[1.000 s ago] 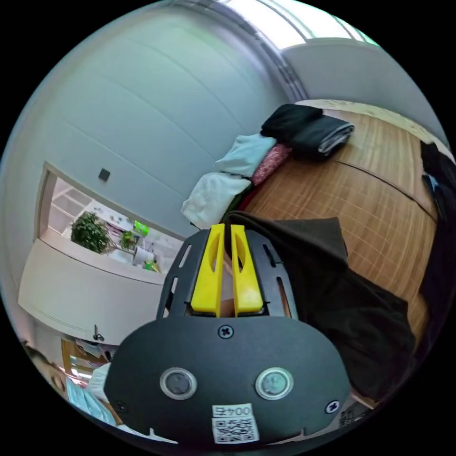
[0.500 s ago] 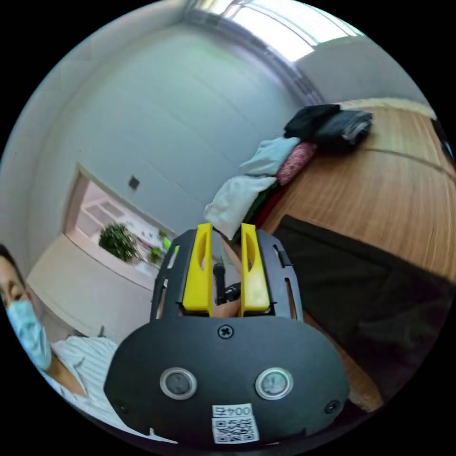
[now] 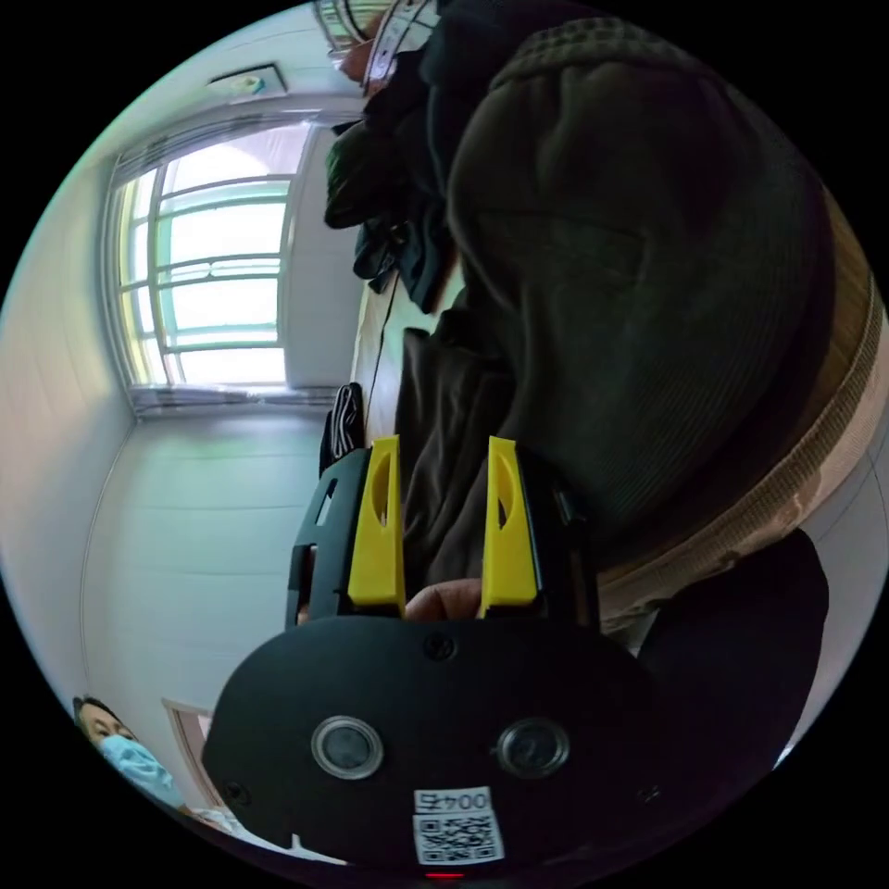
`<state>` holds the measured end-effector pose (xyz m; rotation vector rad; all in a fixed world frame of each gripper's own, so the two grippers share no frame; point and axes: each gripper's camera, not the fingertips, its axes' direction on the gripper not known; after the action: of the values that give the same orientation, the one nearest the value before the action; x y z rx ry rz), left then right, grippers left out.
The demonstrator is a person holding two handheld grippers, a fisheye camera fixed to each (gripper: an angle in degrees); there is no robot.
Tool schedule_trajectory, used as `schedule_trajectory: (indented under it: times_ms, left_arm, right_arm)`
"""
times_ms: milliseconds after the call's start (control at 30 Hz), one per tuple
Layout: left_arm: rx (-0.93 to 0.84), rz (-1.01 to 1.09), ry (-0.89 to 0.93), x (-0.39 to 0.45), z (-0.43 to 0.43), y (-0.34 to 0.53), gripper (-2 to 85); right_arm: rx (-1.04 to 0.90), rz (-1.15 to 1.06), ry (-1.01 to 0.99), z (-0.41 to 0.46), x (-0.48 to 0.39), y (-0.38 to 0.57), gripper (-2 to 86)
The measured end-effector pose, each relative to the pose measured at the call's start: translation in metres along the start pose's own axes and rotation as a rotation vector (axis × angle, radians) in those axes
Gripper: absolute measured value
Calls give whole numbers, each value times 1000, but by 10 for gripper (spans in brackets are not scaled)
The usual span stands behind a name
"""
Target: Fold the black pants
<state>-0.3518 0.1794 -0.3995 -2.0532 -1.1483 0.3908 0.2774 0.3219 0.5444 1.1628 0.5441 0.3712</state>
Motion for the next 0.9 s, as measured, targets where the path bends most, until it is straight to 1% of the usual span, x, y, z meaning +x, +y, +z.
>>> schedule_trajectory:
  times_ms: [67, 100, 167, 233, 333, 400, 433, 500, 533, 567, 600, 667, 733, 833, 900]
  left_arm:
    - [-39, 160, -6, 48, 10, 5, 63]
    - [-51, 196, -8, 60, 14, 6, 67]
    - [-99, 335, -27, 106, 29, 11, 82]
    - [-123, 420, -30, 138, 40, 14, 90]
    - [-138, 541, -31, 190, 59, 15, 105]
    - [-129, 605, -35, 221, 71, 15, 115]
    - [-130, 659, -45, 242, 80, 16, 122]
    - [-155, 744, -70, 273, 99, 19, 130]
    - [-178, 794, -78, 291, 110, 21, 133]
    - [-198, 832, -77, 307, 120, 23, 136]
    - [-206, 848, -77, 314, 124, 25, 137]
    - [-220, 893, -76, 339, 133, 29, 138]
    - [-228, 906, -69, 353, 137, 31, 138]
    - [-252, 938, -71, 376, 145, 34, 140]
    - [-263, 960, -85, 388, 149, 35, 142]
  right_arm:
    - [4, 33, 14, -4, 20, -10, 136]
    - [-1, 33, 17, -4, 23, -12, 136]
    - [-14, 1, 24, -1, 28, -21, 136]
    - [-32, -23, 52, 3, 29, -31, 129]
    - [-78, -34, 166, 9, 33, -45, 61]
    - [-90, -60, 185, 6, 32, -48, 24]
    - [-83, -80, 164, 2, 31, -48, 10]
    - [-86, -95, 179, -5, 31, -49, 9]
    - [-89, -100, 232, -9, 32, -49, 13]
    - [-96, -95, 278, -14, 36, -50, 42]
    - [-92, -97, 281, -18, 39, -50, 57]
    - [-67, -113, 241, -33, 53, -52, 121]
    - [-107, -120, 225, -34, 66, -57, 133]
    - [-176, -130, 130, -26, 86, -62, 108]
    - [-170, -132, 154, -24, 92, -64, 65]
